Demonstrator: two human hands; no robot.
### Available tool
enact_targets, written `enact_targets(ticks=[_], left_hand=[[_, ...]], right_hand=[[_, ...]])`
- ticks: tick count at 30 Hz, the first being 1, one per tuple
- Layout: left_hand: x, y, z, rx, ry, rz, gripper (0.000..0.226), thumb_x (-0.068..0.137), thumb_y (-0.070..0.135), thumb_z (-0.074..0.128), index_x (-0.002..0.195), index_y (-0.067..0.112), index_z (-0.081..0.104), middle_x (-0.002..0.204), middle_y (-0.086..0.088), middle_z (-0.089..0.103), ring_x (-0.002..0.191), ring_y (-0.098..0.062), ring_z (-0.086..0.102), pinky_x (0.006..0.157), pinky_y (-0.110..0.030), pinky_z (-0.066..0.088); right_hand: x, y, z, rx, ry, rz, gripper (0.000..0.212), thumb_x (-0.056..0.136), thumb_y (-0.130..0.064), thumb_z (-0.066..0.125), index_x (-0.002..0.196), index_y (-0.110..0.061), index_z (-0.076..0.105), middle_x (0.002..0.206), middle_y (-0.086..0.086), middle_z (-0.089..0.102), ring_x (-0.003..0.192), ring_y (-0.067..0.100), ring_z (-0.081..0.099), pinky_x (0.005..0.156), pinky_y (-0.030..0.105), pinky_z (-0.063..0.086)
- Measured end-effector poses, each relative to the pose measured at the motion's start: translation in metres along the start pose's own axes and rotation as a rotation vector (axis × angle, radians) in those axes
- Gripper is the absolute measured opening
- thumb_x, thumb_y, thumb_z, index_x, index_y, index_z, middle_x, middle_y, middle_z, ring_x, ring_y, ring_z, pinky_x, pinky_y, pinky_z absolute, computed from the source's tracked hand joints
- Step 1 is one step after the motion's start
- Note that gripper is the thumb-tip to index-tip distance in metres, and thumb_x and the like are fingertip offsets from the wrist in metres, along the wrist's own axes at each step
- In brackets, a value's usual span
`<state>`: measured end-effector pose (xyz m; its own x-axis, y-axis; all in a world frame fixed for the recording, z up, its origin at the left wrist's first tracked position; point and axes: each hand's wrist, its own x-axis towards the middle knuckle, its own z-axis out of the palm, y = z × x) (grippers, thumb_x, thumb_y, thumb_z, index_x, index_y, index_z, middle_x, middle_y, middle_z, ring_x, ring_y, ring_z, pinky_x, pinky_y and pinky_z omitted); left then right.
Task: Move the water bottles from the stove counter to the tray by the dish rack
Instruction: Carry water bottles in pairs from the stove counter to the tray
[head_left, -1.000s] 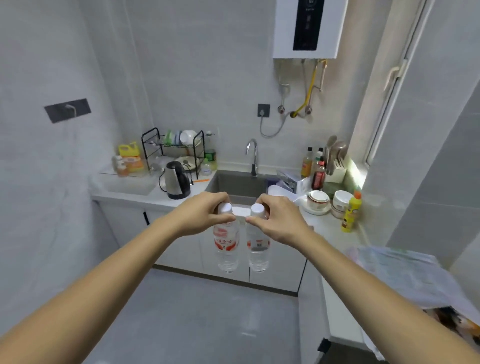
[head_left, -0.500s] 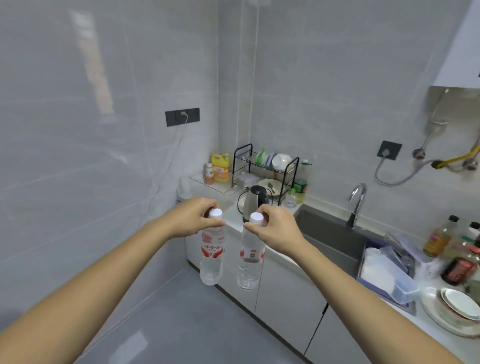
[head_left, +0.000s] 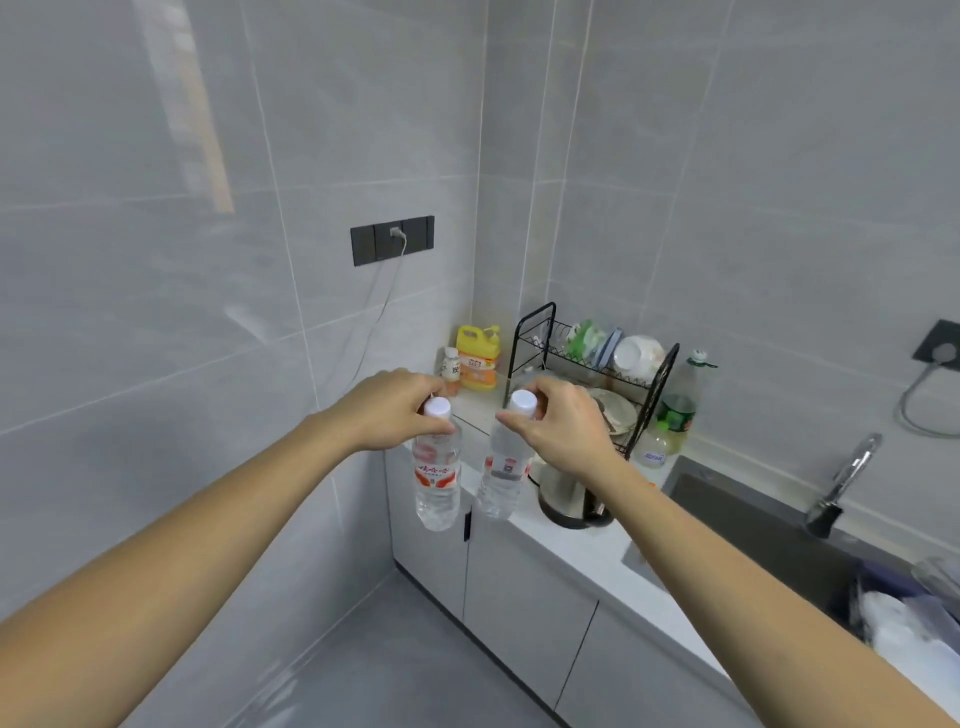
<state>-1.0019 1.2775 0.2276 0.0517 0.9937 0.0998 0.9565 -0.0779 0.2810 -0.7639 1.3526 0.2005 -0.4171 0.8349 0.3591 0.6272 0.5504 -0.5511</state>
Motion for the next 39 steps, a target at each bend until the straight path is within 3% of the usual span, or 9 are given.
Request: enact_targets(ticks=[6, 10, 13, 20, 25, 29, 32, 35, 39], left_hand=[[0.105, -0.054, 0.006, -0.031, -0.034, 0.025, 0.033, 0.085, 0.056, 0.071, 0.093, 0.024, 0.065, 0.084, 0.005, 0.067, 0.078, -0.016, 0.063, 0.073, -0.046, 0.055], [0.187, -0.084, 0.011, -0.042, -0.065, 0.029, 0.030, 0.085, 0.052, 0.074, 0.090, 0.023, 0.065, 0.080, 0.005, 0.068, 0.073, -0.015, 0.066, 0.072, -0.046, 0.057], [0.252, -0.106, 0.015, -0.032, -0.096, 0.015, 0.032, 0.084, 0.052, 0.075, 0.090, 0.023, 0.064, 0.078, 0.005, 0.068, 0.069, -0.013, 0.066, 0.070, -0.043, 0.056], [0.379, -0.153, 0.038, -0.008, -0.089, 0.041, 0.030, 0.084, 0.049, 0.077, 0.097, 0.024, 0.065, 0.079, 0.007, 0.063, 0.076, -0.018, 0.061, 0.071, -0.040, 0.050], [0.444, -0.184, 0.067, -0.026, -0.110, 0.038, 0.030, 0.082, 0.048, 0.078, 0.100, 0.028, 0.064, 0.079, 0.007, 0.063, 0.077, -0.018, 0.061, 0.072, -0.038, 0.050], [0.483, -0.203, 0.096, -0.023, -0.148, 0.092, 0.031, 0.084, 0.045, 0.077, 0.102, 0.023, 0.064, 0.077, 0.009, 0.059, 0.071, -0.010, 0.057, 0.064, -0.032, 0.043], [0.502, -0.216, 0.124, -0.033, -0.189, 0.118, 0.028, 0.084, 0.045, 0.076, 0.098, 0.024, 0.063, 0.078, 0.008, 0.059, 0.073, -0.018, 0.060, 0.066, -0.033, 0.045], [0.514, -0.229, 0.152, -0.084, -0.239, 0.095, 0.026, 0.083, 0.047, 0.075, 0.092, 0.028, 0.060, 0.081, 0.005, 0.063, 0.074, -0.026, 0.066, 0.065, -0.033, 0.048], [0.522, -0.229, 0.181, -0.050, -0.232, 0.092, 0.028, 0.088, 0.045, 0.072, 0.099, 0.022, 0.060, 0.093, -0.001, 0.065, 0.085, -0.024, 0.055, 0.064, -0.034, 0.027]], right_hand=[[0.105, 0.039, 0.043, 0.000, 0.011, 0.025, 0.036, 0.084, -0.053, 0.076, 0.080, -0.022, 0.059, 0.068, -0.003, 0.061, 0.067, 0.019, 0.058, 0.061, 0.041, 0.050], [0.184, 0.077, 0.073, 0.017, 0.020, 0.011, 0.043, 0.083, -0.057, 0.075, 0.070, -0.022, 0.053, 0.063, -0.004, 0.054, 0.059, 0.017, 0.051, 0.056, 0.039, 0.044], [0.243, 0.106, 0.092, 0.004, 0.003, 0.002, 0.042, 0.082, -0.058, 0.074, 0.074, -0.020, 0.057, 0.063, -0.003, 0.056, 0.060, 0.017, 0.052, 0.056, 0.037, 0.043], [0.346, 0.160, 0.125, 0.061, -0.025, 0.010, 0.034, 0.084, -0.044, 0.079, 0.082, -0.017, 0.059, 0.063, -0.003, 0.054, 0.059, 0.017, 0.048, 0.055, 0.034, 0.038], [0.385, 0.191, 0.152, 0.067, -0.060, 0.046, 0.033, 0.085, -0.042, 0.079, 0.086, -0.014, 0.062, 0.066, -0.002, 0.057, 0.060, 0.015, 0.049, 0.057, 0.035, 0.041], [0.399, 0.217, 0.179, 0.029, -0.074, 0.124, 0.035, 0.085, -0.044, 0.078, 0.090, -0.013, 0.063, 0.075, 0.002, 0.063, 0.069, 0.020, 0.057, 0.062, 0.037, 0.047], [0.403, 0.230, 0.195, 0.001, -0.076, 0.184, 0.028, 0.086, -0.042, 0.078, 0.087, -0.021, 0.060, 0.073, -0.006, 0.059, 0.069, 0.017, 0.055, 0.061, 0.035, 0.042], [0.405, 0.246, 0.213, -0.041, -0.078, 0.258, 0.029, 0.085, -0.041, 0.078, 0.089, -0.018, 0.061, 0.076, -0.003, 0.061, 0.075, 0.022, 0.056, 0.066, 0.037, 0.045], [0.404, 0.262, 0.234, -0.117, -0.112, 0.324, 0.032, 0.087, -0.045, 0.073, 0.102, -0.018, 0.063, 0.095, 0.002, 0.069, 0.091, 0.025, 0.061, 0.080, 0.042, 0.051]])
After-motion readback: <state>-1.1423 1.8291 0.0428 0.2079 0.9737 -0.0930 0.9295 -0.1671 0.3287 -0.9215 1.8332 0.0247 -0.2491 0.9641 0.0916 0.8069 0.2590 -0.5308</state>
